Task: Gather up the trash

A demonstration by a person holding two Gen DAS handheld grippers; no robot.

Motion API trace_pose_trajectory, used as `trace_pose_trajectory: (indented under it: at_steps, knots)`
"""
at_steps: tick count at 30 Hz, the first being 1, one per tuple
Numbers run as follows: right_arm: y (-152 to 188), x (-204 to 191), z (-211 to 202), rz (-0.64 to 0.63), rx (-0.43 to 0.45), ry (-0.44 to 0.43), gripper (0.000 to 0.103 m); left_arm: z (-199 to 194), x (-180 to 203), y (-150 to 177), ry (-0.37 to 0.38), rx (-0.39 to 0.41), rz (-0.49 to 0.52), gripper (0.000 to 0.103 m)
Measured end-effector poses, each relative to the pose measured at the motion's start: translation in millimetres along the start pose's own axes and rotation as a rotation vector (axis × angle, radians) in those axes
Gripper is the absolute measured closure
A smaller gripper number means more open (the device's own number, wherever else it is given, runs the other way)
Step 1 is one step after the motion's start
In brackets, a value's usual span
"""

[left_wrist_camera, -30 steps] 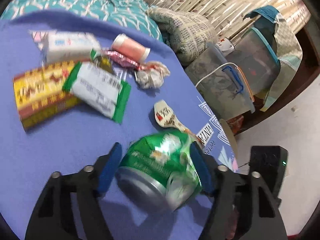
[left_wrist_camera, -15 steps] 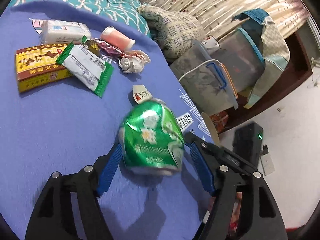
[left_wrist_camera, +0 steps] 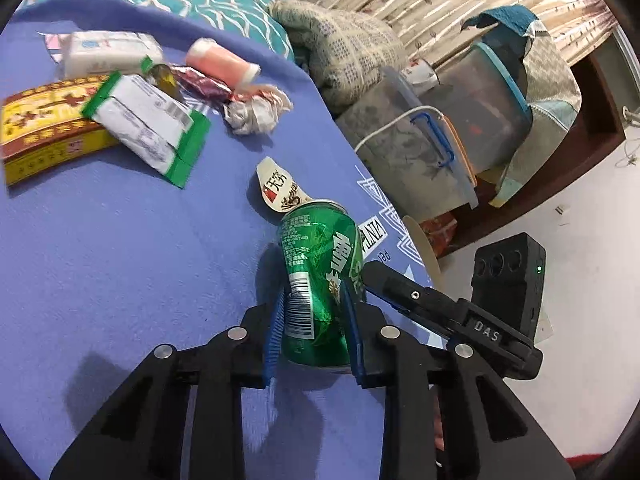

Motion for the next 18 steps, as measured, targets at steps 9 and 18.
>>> trace_pose_trajectory:
  at_steps: [9, 18]
  knots:
    - [-29.7, 54.4, -20.7, 0.19, 0.086, -0.005, 0.061, -56.6, -21.6, 30.3, 0.021, 0.125, -0.062, 0.081]
    - [-57.6, 44.2, 23.7, 0.121, -0.009, 0.023, 0.056, -54.5, -34.3, 34.3, 0.014, 0.135, -0.085, 0.082]
Point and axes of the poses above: each gripper's, at about its wrist camera, not at the fingertips, and z roughly the way its jaws point, x to its right, y to its underside, the point moved 1 cm from there along z, roughly the way its jaws point, and after that the axes turned 8 degrees about -x, right-handed, at the moved point
